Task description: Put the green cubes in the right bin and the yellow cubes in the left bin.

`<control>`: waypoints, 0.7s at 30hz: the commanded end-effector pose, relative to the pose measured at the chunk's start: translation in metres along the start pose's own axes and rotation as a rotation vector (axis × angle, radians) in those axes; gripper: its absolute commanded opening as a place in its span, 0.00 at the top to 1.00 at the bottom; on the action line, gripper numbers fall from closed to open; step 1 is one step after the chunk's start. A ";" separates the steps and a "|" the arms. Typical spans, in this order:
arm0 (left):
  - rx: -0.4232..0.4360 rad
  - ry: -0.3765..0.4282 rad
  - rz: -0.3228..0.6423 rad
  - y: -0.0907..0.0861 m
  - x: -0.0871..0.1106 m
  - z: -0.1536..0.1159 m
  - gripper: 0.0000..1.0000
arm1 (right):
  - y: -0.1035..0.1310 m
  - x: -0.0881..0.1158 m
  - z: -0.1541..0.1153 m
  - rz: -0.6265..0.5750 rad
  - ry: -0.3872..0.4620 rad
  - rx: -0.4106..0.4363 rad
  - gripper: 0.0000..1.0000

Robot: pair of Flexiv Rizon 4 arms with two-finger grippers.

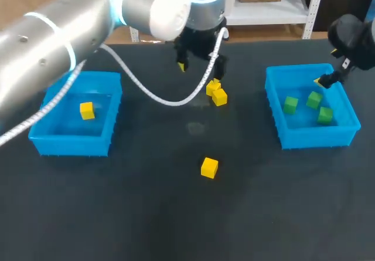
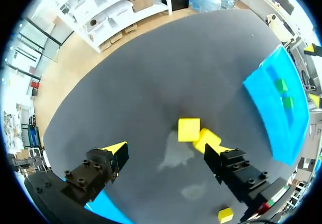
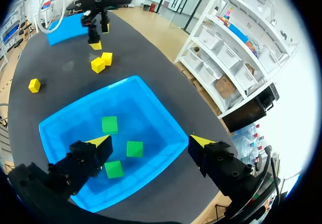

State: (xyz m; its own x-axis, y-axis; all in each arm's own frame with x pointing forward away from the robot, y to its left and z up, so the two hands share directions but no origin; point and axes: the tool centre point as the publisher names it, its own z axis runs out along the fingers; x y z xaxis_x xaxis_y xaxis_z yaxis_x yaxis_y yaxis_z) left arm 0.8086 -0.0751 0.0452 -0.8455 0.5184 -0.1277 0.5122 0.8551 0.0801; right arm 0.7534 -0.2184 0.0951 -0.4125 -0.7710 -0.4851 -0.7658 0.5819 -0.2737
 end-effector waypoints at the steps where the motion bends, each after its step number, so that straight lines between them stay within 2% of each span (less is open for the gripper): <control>1: -0.003 0.175 0.006 -0.009 -0.026 0.007 0.00 | 0.001 0.000 0.000 0.001 -0.001 0.002 0.00; 12: -0.012 0.194 0.015 -0.025 -0.036 0.021 0.00 | 0.001 0.000 0.000 0.001 -0.001 0.002 0.00; 21: -0.026 0.222 -0.002 -0.024 -0.033 0.031 0.00 | 0.001 0.000 0.000 0.001 -0.001 0.002 0.00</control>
State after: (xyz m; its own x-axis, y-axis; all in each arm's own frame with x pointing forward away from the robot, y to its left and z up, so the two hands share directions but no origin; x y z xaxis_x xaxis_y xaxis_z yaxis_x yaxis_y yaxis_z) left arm 0.8206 -0.1099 0.0190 -0.8513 0.5195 -0.0732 0.5114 0.8528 0.1053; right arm 0.7534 -0.2184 0.0951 -0.4126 -0.7710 -0.4851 -0.7658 0.5819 -0.2737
